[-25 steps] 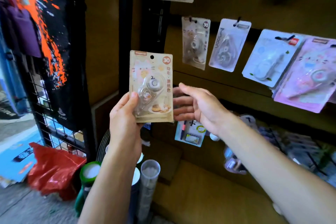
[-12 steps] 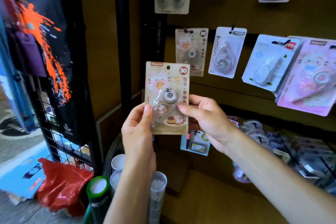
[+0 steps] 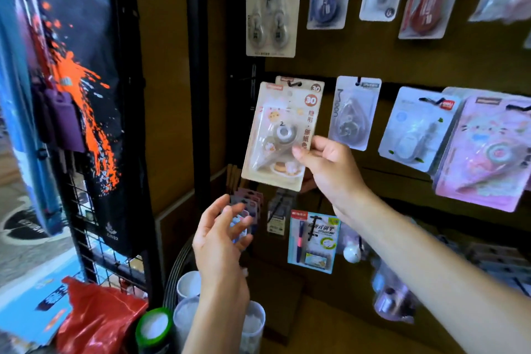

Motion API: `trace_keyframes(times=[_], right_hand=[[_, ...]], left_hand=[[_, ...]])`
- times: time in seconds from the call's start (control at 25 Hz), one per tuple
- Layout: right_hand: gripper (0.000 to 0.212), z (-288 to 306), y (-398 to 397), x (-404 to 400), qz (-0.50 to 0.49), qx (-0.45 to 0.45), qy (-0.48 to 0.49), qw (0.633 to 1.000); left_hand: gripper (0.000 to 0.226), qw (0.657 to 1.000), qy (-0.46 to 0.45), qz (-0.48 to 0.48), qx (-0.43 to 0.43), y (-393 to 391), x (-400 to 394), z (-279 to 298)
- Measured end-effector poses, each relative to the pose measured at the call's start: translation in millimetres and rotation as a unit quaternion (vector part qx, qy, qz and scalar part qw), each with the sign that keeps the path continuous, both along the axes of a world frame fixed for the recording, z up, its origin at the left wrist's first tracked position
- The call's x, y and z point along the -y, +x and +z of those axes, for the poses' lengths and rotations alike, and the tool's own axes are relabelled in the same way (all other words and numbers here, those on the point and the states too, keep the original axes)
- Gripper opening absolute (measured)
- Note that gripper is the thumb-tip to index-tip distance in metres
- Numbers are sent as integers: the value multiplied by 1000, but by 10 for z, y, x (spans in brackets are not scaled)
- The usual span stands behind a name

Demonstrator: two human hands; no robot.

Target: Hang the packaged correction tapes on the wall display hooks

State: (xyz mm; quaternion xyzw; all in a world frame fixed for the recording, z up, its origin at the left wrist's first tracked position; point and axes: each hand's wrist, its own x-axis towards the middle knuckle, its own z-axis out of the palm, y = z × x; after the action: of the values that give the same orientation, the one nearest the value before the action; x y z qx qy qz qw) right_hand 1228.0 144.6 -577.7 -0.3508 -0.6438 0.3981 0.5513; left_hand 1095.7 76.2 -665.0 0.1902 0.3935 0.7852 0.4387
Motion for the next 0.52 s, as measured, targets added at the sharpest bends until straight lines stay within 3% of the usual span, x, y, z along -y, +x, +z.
trace_keyframes(times=[0.24,0.52], right_hand=[[16,303,-63,-158,-82,91,-29,992],[5,368,-26,-409,-147,93,-91,981]], left_hand=[[26,1000,-25,0,-9,45,-2,19],[25,999,-30,-16,-27,93,-5,7]])
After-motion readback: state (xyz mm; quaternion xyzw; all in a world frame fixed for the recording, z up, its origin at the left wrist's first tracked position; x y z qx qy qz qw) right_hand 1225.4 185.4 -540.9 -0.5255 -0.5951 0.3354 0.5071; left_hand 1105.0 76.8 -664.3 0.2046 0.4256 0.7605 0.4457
